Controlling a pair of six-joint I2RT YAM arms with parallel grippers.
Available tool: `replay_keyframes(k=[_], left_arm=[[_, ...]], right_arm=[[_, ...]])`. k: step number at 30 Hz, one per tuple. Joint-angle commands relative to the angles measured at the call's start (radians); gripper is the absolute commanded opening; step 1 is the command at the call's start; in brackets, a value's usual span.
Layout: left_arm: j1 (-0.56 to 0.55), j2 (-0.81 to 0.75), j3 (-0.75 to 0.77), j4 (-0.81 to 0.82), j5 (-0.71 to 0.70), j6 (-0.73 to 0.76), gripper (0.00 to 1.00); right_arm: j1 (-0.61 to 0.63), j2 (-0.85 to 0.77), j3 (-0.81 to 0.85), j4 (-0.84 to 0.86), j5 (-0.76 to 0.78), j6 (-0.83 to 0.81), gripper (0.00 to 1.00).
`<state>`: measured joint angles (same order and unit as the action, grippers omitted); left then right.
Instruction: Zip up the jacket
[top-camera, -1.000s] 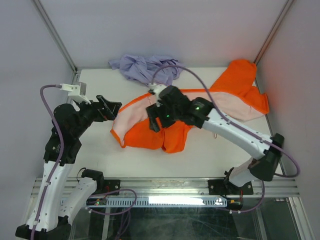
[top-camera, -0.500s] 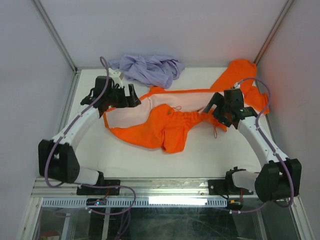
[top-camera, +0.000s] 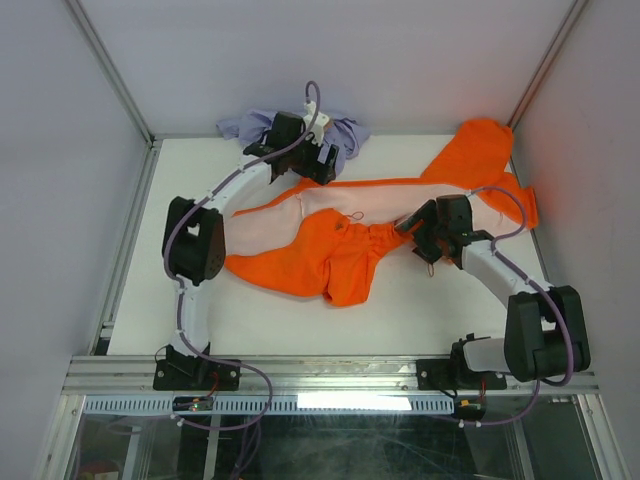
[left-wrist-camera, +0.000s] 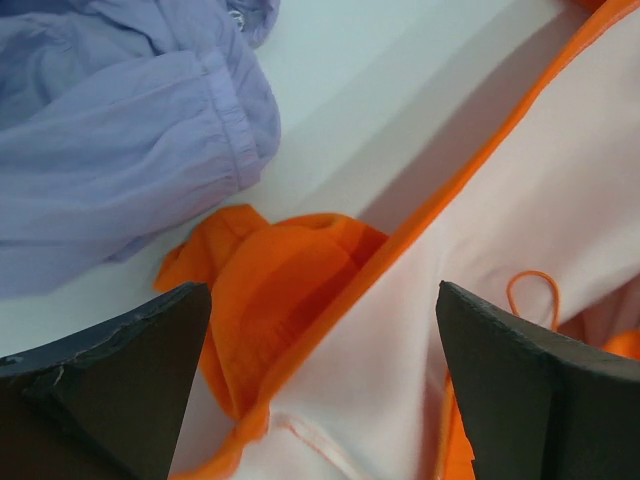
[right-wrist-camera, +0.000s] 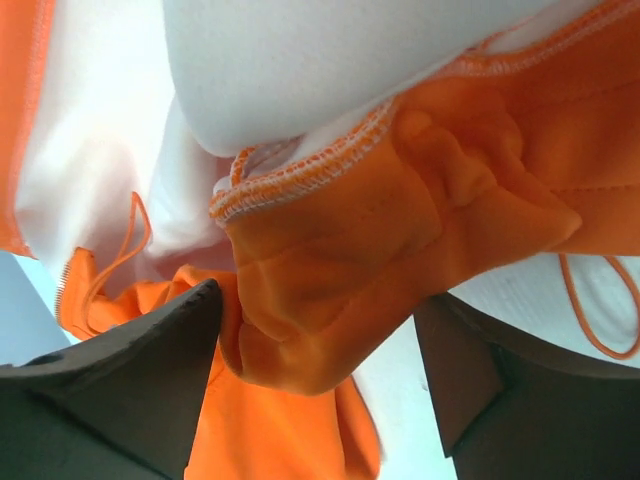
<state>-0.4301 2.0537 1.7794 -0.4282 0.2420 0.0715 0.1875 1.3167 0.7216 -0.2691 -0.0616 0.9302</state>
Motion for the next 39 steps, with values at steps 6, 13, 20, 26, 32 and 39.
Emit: replay_keyframes(k=[6,13,20,26,32,39], left_arm=[[-0.046,0.269,0.25,-0.061,0.051,0.151,0.99],[-0.044,0.287,0.3,-0.065,0.091,0.099,0.08],[0.025,-0.072,0.194,-0.061,-0.137,0.003,0.0],[0.132,-0.471,0.18,-0.247,-0.499,-0.048,0.0],[0.136,-0.813,0.127,-0.465,-0.447,-0.119,0.0],[0.136,-1.09,-0.177,-0.563,0.011,-0.351,0.0]], right_arm=[[-0.003,0.022,0.04,0.064,-0.004,-0.064,0.26],[-0.014,-0.023,0.208,-0.123,0.119,-0.254,0.0],[-0.039,-0.012,0.581,-0.278,0.345,-0.541,0.0],[-0.072,0.158,1.083,-0.367,0.468,-0.803,0.0],[-0.075,0.391,1.619,-0.395,0.423,-0.944,0.0],[-0.074,0.429,1.646,-0.304,0.281,-0.934,0.0]])
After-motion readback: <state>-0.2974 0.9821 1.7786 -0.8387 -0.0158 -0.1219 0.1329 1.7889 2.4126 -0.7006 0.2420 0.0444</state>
